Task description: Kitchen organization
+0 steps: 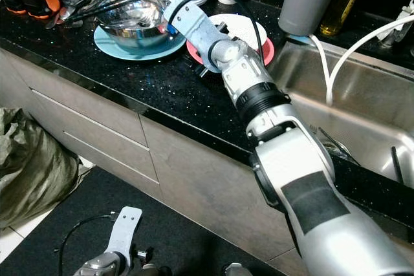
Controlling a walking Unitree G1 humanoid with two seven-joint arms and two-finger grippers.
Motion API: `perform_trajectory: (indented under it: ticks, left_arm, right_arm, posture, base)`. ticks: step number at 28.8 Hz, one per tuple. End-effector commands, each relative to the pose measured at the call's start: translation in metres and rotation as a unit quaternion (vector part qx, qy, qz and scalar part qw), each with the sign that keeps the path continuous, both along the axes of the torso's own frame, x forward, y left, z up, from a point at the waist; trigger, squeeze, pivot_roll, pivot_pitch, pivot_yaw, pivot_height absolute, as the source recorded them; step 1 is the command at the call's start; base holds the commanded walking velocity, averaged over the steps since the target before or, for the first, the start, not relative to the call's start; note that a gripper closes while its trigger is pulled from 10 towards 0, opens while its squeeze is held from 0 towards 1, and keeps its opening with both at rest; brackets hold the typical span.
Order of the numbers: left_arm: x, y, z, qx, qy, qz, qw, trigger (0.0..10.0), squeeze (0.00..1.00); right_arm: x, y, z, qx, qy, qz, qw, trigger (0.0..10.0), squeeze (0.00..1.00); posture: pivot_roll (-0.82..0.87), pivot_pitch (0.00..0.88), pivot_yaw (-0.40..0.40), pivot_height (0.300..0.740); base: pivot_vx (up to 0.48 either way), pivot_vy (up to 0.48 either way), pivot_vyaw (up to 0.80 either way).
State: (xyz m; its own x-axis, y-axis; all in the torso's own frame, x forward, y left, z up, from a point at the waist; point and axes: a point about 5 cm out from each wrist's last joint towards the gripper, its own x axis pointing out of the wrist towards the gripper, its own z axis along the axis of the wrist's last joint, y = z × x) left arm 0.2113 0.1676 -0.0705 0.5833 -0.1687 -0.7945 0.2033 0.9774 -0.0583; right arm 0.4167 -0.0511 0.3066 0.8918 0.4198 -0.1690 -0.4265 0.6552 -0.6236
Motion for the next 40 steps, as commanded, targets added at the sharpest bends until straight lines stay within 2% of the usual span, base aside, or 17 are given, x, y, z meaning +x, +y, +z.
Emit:
perform_trajectory:
  ticks: [1, 3, 4, 5, 6, 12, 18, 23, 29, 30, 31, 32, 33, 34, 40]
  left_arm:
    - [-0.008, 0.0, -0.005, 0.0, 0.013, 0.002, 1.0, 10.0, 0.0]
    - [-0.008, 0.0, -0.005, 0.0, 0.013, 0.001, 1.0, 10.0, 0.0]
    - [-0.008, 0.0, -0.005, 0.0, 0.013, 0.002, 1.0, 10.0, 0.0]
    - [-0.008, 0.0, -0.005, -0.001, 0.013, 0.002, 1.0, 10.0, 0.0]
    - [-0.008, 0.0, -0.005, -0.001, 0.013, 0.002, 1.0, 10.0, 0.0]
    - [-0.008, -0.001, -0.005, -0.001, 0.013, 0.002, 1.0, 10.0, 0.0]
    - [-0.008, -0.001, -0.005, -0.001, 0.013, 0.001, 1.0, 10.0, 0.0]
    - [-0.008, -0.001, -0.005, -0.001, 0.013, 0.002, 1.0, 10.0, 0.0]
    - [-0.009, -0.002, -0.005, 0.0, 0.014, 0.0, 1.0, 10.0, 0.0]
    - [-0.009, -0.002, -0.005, 0.0, 0.014, 0.0, 1.0, 10.0, 0.0]
    - [-0.009, -0.002, -0.005, 0.0, 0.014, 0.0, 1.0, 10.0, 0.0]
    - [-0.009, -0.002, -0.005, 0.0, 0.014, 0.0, 1.0, 10.0, 0.0]
    - [-0.009, -0.002, -0.005, 0.0, 0.014, 0.0, 1.0, 10.0, 0.0]
    - [-0.008, -0.002, -0.005, 0.0, 0.014, 0.0, 1.0, 10.0, 0.0]
    - [-0.008, -0.001, -0.005, -0.001, 0.013, -0.001, 1.0, 10.0, 0.0]
  right_arm:
    - [0.001, -0.001, 0.002, 0.007, 0.011, -0.011, 1.0, 10.0, 0.0]
    - [0.002, -0.003, 0.002, -0.011, 0.007, -0.02, 1.0, 9.8, 0.0]
    - [0.003, -0.006, 0.002, -0.021, 0.003, -0.029, 0.999, 5.6, 0.0]
    - [0.003, -0.006, 0.002, -0.021, 0.005, -0.031, 0.999, 5.6, 0.0]
    - [0.003, -0.006, 0.002, -0.012, 0.01, -0.031, 0.999, 0.0, 0.0]
    - [0.003, -0.005, 0.003, 0.018, 0.025, -0.025, 0.999, 0.0, 0.0]
    - [0.003, -0.006, 0.003, 0.008, 0.02, -0.026, 0.999, 0.0, 0.0]
    - [0.003, -0.004, 0.008, -0.022, -0.008, -0.023, 0.999, 0.0, 0.0]
    - [0.002, -0.001, 0.011, -0.01, -0.022, -0.01, 1.0, 0.0, 0.0]
    - [0.001, 0.001, 0.015, 0.016, -0.023, 0.003, 1.0, 1.1, 0.0]
    - [-0.001, 0.004, 0.021, 0.043, -0.026, 0.023, 0.998, 6.8, 0.0]
    - [-0.001, 0.004, 0.021, 0.043, -0.026, 0.023, 0.998, 6.8, 0.0]
    - [-0.002, 0.005, 0.026, 0.063, -0.03, 0.035, 0.997, 9.2, 0.01]
    - [-0.002, 0.004, 0.029, 0.078, -0.03, 0.034, 0.996, 10.0, 1.0]
    - [0.003, -0.005, 0.018, 0.039, -0.031, -0.007, 0.999, 10.0, 1.0]
  posture:
    - [0.02, 0.157, -0.056, 0.74]
    - [0.02, 0.157, -0.058, 0.74]
    - [0.02, 0.157, -0.058, 0.74]
    - [0.02, 0.157, -0.06, 0.74]
    - [0.02, 0.157, -0.06, 0.74]
    - [0.01, 0.156, -0.061, 0.74]
    - [0.01, 0.149, -0.062, 0.74]
    - [0.01, 0.142, -0.063, 0.74]
    - [0.01, 0.136, -0.061, 0.74]
    - [0.01, 0.136, -0.061, 0.74]
    - [0.01, 0.136, -0.061, 0.74]
    - [0.01, 0.136, -0.061, 0.74]
    - [0.01, 0.141, -0.062, 0.74]
    - [0.01, 0.141, -0.061, 0.74]
    - [0.02, 0.144, -0.061, 0.74]
  base:
    - [0.0, 0.0, 0.0]
    - [0.0, 0.0, 0.0]
    - [0.0, 0.0, 0.0]
    - [0.0, 0.0, 0.0]
    - [0.0, 0.0, 0.0]
    - [0.0, 0.0, 0.0]
    - [0.0, 0.0, 0.0]
    - [0.0, 0.0, 0.0]
    - [0.0, 0.0, 0.0]
    - [0.0, 0.0, 0.0]
    - [0.0, 0.0, 0.0]
    - [0.0, 0.0, 0.0]
    - [0.0, 0.0, 0.0]
    - [0.0, 0.0, 0.0]
    - [0.0, 0.0, 0.0]
